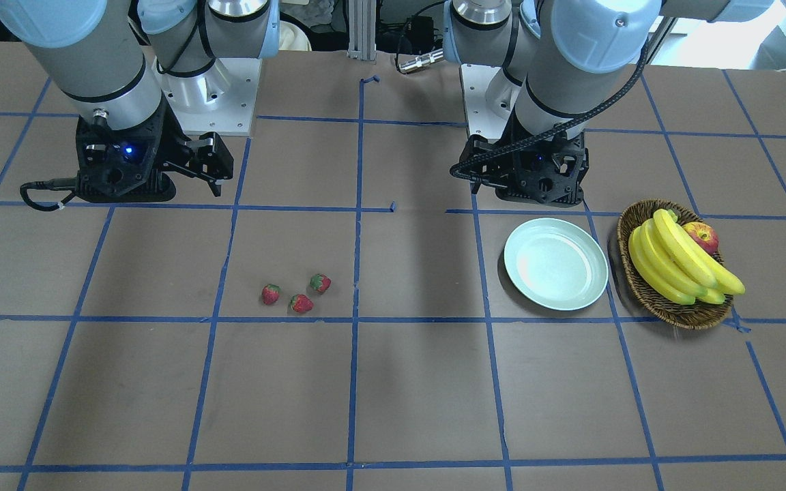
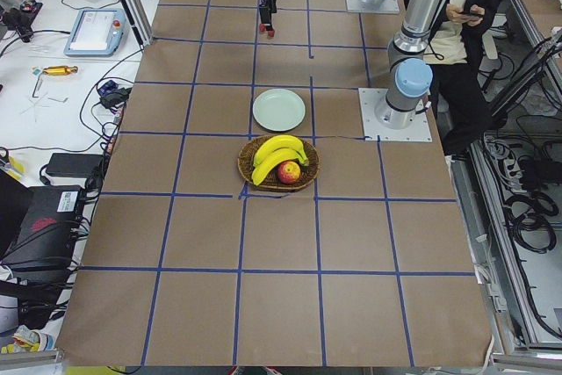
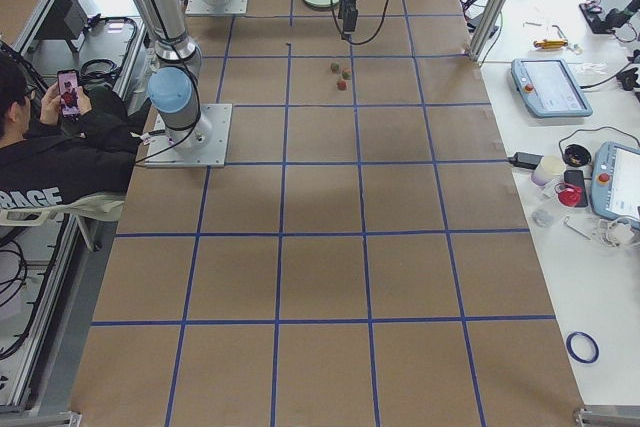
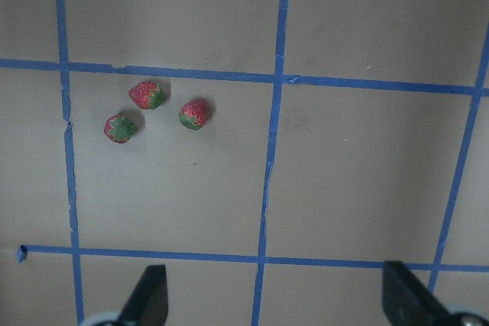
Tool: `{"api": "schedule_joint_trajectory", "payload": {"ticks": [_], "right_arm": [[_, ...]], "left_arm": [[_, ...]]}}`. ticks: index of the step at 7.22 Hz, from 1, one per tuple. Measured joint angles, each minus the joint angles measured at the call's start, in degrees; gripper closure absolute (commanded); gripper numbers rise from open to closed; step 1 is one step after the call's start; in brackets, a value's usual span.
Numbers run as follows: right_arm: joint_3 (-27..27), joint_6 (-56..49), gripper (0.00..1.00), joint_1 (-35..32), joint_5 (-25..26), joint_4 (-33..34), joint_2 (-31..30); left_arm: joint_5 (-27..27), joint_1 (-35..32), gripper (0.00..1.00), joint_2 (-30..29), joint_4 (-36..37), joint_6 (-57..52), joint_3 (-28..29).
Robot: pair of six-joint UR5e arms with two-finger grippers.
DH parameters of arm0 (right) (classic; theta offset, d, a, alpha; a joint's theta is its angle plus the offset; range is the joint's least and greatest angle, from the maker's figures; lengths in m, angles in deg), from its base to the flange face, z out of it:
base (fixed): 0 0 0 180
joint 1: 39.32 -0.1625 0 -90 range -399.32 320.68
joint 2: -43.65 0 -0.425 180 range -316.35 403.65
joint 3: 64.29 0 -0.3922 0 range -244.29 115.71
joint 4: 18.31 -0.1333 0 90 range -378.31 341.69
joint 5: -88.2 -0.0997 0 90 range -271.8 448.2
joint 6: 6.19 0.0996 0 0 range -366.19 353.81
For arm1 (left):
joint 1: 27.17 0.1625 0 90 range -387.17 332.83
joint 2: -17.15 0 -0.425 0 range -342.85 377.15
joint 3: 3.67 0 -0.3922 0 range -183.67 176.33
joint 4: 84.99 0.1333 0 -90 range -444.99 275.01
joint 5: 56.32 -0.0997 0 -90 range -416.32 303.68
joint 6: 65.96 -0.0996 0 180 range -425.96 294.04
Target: Collect all strawberries into plate
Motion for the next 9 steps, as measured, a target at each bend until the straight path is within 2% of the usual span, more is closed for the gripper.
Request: {"api": "schedule_joint_trajectory", "payload": {"ticks": [9], "right_arm": [[-0.7, 0.1, 0.0, -0.3, 0.0, 0.6, 0.5]], "left_arm": [[0.0, 0.0, 0.0, -0.4, 0.8, 0.1, -0.2]]}}
